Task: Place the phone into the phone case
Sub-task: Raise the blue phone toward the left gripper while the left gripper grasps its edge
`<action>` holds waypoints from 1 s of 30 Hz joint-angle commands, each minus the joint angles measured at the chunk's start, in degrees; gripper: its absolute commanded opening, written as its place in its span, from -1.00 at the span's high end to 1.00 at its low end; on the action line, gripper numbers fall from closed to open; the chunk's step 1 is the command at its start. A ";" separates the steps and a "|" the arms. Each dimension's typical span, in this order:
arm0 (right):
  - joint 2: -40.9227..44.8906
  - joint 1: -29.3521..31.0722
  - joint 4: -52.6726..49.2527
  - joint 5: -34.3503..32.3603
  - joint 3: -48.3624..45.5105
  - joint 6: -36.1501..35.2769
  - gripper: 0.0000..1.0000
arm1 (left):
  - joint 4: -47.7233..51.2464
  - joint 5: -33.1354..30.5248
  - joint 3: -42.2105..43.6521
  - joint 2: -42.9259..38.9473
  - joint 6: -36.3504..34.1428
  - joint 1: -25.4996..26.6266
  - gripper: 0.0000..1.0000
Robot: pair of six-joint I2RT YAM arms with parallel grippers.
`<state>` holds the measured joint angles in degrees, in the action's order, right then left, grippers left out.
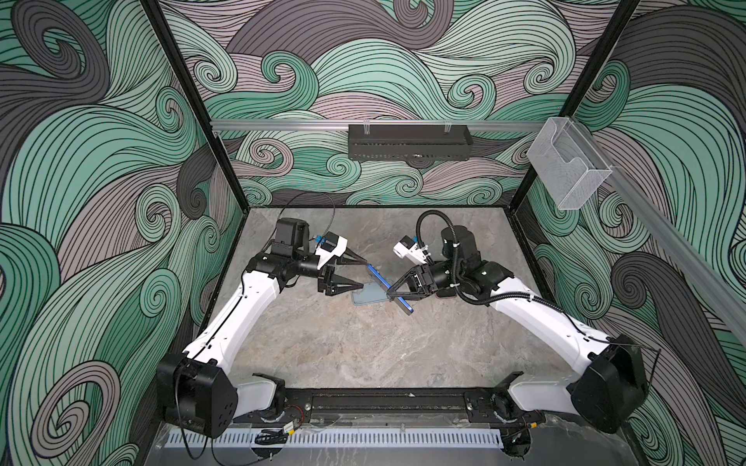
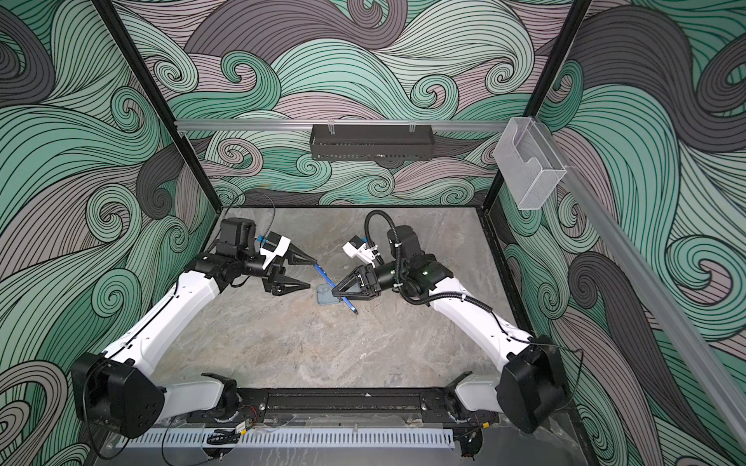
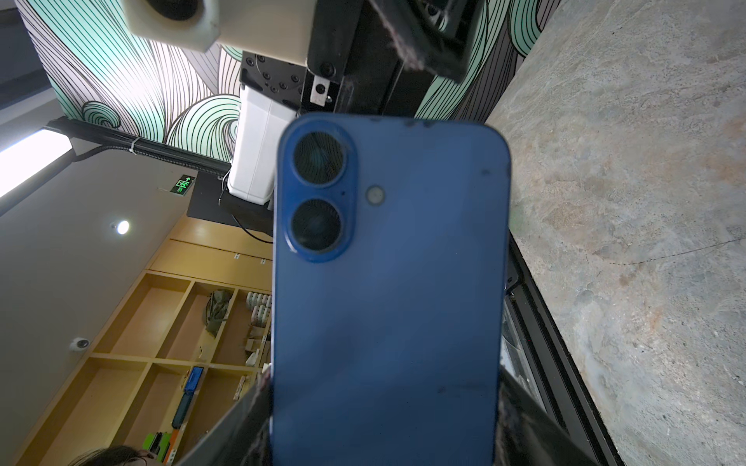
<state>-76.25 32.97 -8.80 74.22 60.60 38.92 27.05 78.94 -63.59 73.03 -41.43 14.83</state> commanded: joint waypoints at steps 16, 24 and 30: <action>0.62 1.48 6.07 4.83 0.46 3.53 0.38 | 5.65 6.39 -3.56 1.28 -8.39 4.60 1.00; 1.08 -1.67 3.71 2.27 1.15 1.01 -0.06 | 7.02 8.16 -3.28 1.34 -9.83 4.60 1.00; 6.98 -8.35 -16.83 -14.04 4.70 -17.04 -0.63 | 7.14 5.92 -2.53 0.80 -7.26 4.60 1.00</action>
<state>-72.99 27.66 -16.75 73.69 63.00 33.43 30.87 83.99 -65.65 74.48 -52.12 19.29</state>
